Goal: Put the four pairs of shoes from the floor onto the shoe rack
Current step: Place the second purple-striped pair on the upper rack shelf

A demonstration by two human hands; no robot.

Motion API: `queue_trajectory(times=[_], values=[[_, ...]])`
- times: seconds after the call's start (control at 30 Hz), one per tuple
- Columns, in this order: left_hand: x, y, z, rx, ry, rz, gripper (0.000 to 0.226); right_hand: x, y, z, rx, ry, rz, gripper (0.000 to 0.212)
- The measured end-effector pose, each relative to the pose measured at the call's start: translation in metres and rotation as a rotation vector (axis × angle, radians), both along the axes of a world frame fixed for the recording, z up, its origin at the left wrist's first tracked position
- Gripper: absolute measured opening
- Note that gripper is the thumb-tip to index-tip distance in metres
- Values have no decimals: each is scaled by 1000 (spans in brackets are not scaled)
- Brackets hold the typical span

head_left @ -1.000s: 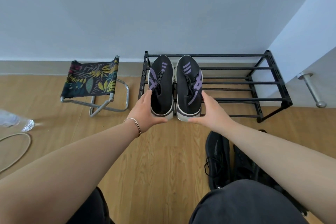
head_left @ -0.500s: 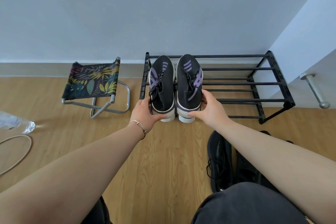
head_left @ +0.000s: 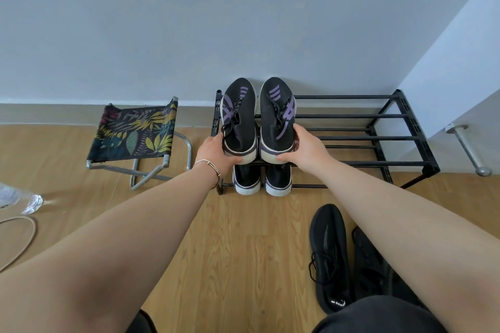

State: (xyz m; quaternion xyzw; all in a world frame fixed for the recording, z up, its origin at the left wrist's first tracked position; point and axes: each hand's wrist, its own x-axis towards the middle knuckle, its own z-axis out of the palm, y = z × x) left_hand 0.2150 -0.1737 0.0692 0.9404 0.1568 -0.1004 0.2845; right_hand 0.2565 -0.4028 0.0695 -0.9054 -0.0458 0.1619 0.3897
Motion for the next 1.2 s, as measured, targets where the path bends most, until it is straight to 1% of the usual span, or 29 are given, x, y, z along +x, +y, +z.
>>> queue_trajectory(times=[0.13, 0.27, 0.33, 0.43, 0.5, 0.57, 0.7, 0.77, 0.83, 0.97, 1.2], values=[[2, 0, 1, -6, 17, -8, 63, 2, 0, -4, -34, -7, 24, 81], [0, -4, 2, 15, 33, -1, 70, 0, 3, -5, -103, -32, 56, 81], [-1, -7, 2, 42, 45, 0, 76, 1, 3, -4, -163, -48, 76, 81], [-4, -9, 3, 85, 35, 17, 77, -2, 3, -2, -287, -100, 98, 84], [-10, -12, 4, 108, 16, 36, 85, -6, 3, 1, -367, -152, 115, 91], [-16, -19, 9, 143, -21, 32, 93, -12, 3, 4, -431, -225, 146, 93], [-27, -39, 22, 310, -138, -102, 91, -24, 1, 14, -600, -460, 239, 91], [-32, -53, 25, 398, -190, -215, 86, -30, -6, 17, -653, -534, 271, 90], [-37, -68, 24, 467, -214, -334, 83, -37, -17, 17, -686, -564, 300, 91], [-46, -105, 19, 500, -241, -471, 81, -50, -58, 17, -716, -553, 257, 88], [-61, -170, -14, 492, -172, -531, 83, -92, -151, -7, -754, -383, 117, 86]])
